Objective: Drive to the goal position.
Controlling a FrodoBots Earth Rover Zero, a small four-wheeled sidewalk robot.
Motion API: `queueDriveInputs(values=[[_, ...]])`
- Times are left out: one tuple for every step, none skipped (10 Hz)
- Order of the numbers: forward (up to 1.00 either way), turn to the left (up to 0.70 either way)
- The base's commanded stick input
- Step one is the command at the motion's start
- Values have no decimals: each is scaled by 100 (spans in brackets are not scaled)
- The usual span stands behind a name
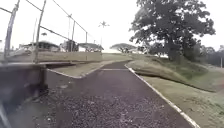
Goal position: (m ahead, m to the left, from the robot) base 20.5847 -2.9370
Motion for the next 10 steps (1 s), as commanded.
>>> queueDriveInputs(values=[[100, 0], [100, 0], [100, 0], [100, 0], [100, 0], [100, 0], [100, 0], [100, 0], [100, 0], [100, 0]])
